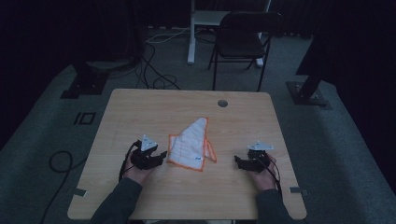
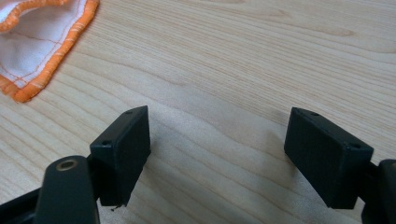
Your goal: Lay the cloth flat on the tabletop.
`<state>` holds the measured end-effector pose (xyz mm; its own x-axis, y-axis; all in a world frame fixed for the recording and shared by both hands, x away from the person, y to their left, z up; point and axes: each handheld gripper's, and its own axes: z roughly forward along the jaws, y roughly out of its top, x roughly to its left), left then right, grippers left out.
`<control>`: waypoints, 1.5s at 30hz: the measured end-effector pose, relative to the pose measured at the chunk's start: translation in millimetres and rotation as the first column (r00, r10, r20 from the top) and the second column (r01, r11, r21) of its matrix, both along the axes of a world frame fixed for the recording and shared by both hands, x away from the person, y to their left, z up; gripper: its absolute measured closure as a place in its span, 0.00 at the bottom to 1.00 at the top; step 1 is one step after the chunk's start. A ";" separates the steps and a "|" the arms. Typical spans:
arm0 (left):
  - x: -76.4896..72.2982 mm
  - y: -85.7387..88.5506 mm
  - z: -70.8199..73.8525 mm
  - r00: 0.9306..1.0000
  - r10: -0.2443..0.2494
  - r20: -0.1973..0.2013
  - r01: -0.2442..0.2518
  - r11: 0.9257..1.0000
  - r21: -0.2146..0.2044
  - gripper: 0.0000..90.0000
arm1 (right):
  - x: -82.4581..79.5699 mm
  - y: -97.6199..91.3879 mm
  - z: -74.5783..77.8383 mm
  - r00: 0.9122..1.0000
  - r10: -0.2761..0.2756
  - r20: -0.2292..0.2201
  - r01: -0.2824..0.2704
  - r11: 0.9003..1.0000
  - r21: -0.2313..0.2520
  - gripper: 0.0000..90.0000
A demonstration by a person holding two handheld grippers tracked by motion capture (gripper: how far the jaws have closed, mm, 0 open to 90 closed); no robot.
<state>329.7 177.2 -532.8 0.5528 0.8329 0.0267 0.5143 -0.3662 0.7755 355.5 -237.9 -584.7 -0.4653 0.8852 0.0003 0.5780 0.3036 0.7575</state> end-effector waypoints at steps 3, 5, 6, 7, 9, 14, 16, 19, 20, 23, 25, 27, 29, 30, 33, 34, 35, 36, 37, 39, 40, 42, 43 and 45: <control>0.7 -6.3 0.4 1.000 -0.017 -0.003 0.017 1.000 -0.007 0.57 | -0.1 0.0 0.0 1.000 -0.001 -0.001 0.001 1.000 0.000 0.25; 2.7 -17.7 0.6 0.999 -0.048 -0.008 0.048 0.999 -0.008 0.58 | -0.1 0.0 0.0 1.000 -0.001 -0.001 0.001 1.000 0.000 0.25; 3.4 -21.1 0.5 0.998 -0.057 -0.008 0.057 0.998 -0.007 0.59 | -0.1 0.0 0.0 1.000 -0.001 -0.001 0.001 1.000 0.000 0.25; 3.4 -21.1 0.5 0.998 -0.057 -0.008 0.057 0.998 -0.007 0.59 | -0.1 0.0 0.0 1.000 -0.001 -0.001 0.001 1.000 0.000 0.25; 4.6 -27.9 -0.4 0.997 -0.072 -0.011 0.072 0.997 -0.012 0.60 | -0.1 0.1 0.0 1.000 -0.001 0.000 0.001 1.000 0.000 0.25; 5.9 -42.4 -3.8 0.994 -0.104 -0.020 0.104 0.994 -0.018 0.60 | -0.2 0.1 0.0 1.000 -0.002 0.000 0.002 1.000 0.000 0.25; 6.6 -47.0 -6.0 0.993 -0.111 -0.027 0.111 0.994 -0.017 0.60 | -0.3 0.1 0.0 1.000 -0.002 0.000 0.002 1.000 0.000 0.25; 6.6 -53.3 -7.4 0.991 -0.130 -0.033 0.129 0.992 -0.014 0.61 | -0.5 0.1 0.0 1.000 -0.003 0.000 0.003 1.000 0.000 0.25; 6.6 -55.8 -7.8 0.990 -0.135 -0.032 0.134 0.991 -0.017 0.62 | -0.5 0.1 0.0 1.000 -0.003 0.000 0.003 1.000 0.000 0.25; 6.8 -63.5 -10.1 0.988 -0.152 -0.037 0.151 0.988 -0.018 0.62 | -0.7 0.1 0.0 1.000 -0.004 0.000 0.004 1.000 0.000 0.25; 6.6 -68.2 -12.5 0.986 -0.159 -0.039 0.158 0.987 -0.020 0.62 | -0.7 0.1 0.0 1.000 -0.004 0.000 0.004 1.000 0.000 0.25; 6.5 -71.4 -14.6 0.985 -0.167 -0.041 0.166 0.986 -0.023 0.62 | -0.7 0.1 0.0 1.000 -0.005 0.000 0.005 1.000 0.000 0.25; 6.4 -75.0 -17.2 0.984 -0.174 -0.046 0.173 0.985 -0.024 0.62 | -0.8 0.1 0.0 1.000 -0.005 -0.001 0.005 1.000 0.000 0.25; 6.4 -77.2 -18.5 0.983 -0.179 -0.049 0.178 0.984 -0.026 0.62 | -0.8 0.1 0.0 1.000 -0.004 -0.001 0.004 1.000 0.000 0.25; 5.2 -84.2 -22.6 0.980 -0.191 -0.056 0.190 0.982 -0.019 0.61 | -1.0 0.1 0.0 1.000 -0.005 -0.001 0.005 1.000 0.000 0.25; 4.4 -86.3 -24.4 0.980 -0.193 -0.056 0.192 0.981 -0.022 0.61 | -1.0 0.1 0.0 1.000 -0.006 -0.001 0.006 1.000 0.000 0.25; 3.9 -87.7 -25.8 0.978 -0.199 -0.062 0.198 0.980 -0.020 0.61 | -1.1 0.1 0.0 1.000 -0.006 -0.001 0.006 1.000 0.000 0.25; 3.4 -89.7 -27.4 0.978 -0.201 -0.063 0.199 0.980 -0.025 0.61 | -1.2 0.1 0.0 1.000 -0.006 -0.001 0.006 1.000 0.000 0.25; 3.0 -91.9 -28.7 0.977 -0.205 -0.066 0.203 0.979 -0.027 0.61 | -1.2 0.1 0.0 1.000 -0.006 -0.001 0.006 1.000 0.000 0.25; 2.7 -96.0 -30.4 0.974 -0.216 -0.071 0.215 0.976 -0.021 0.61 | -1.2 0.1 0.0 1.000 -0.006 0.000 0.006 1.000 -0.001 0.25; 2.7 -97.8 -30.8 0.972 -0.224 -0.073 0.223 0.975 -0.017 0.61 | -1.2 0.1 0.0 1.000 -0.006 -0.001 0.006 1.000 0.000 0.25; 1.9 -101.4 -31.7 0.970 -0.230 -0.075 0.229 0.973 -0.022 0.61 | -1.3 0.2 0.0 1.000 -0.007 -0.001 0.007 1.000 0.000 0.25; 1.5 -103.0 -31.6 0.969 -0.236 -0.077 0.235 0.972 -0.019 0.61 | -1.3 0.1 0.0 1.000 -0.007 -0.001 0.007 1.000 0.000 0.25; 0.9 -107.1 -31.9 0.966 -0.247 -0.078 0.246 0.969 -0.014 0.61 | -1.3 0.1 0.0 1.000 -0.007 -0.001 0.007 1.000 0.000 0.25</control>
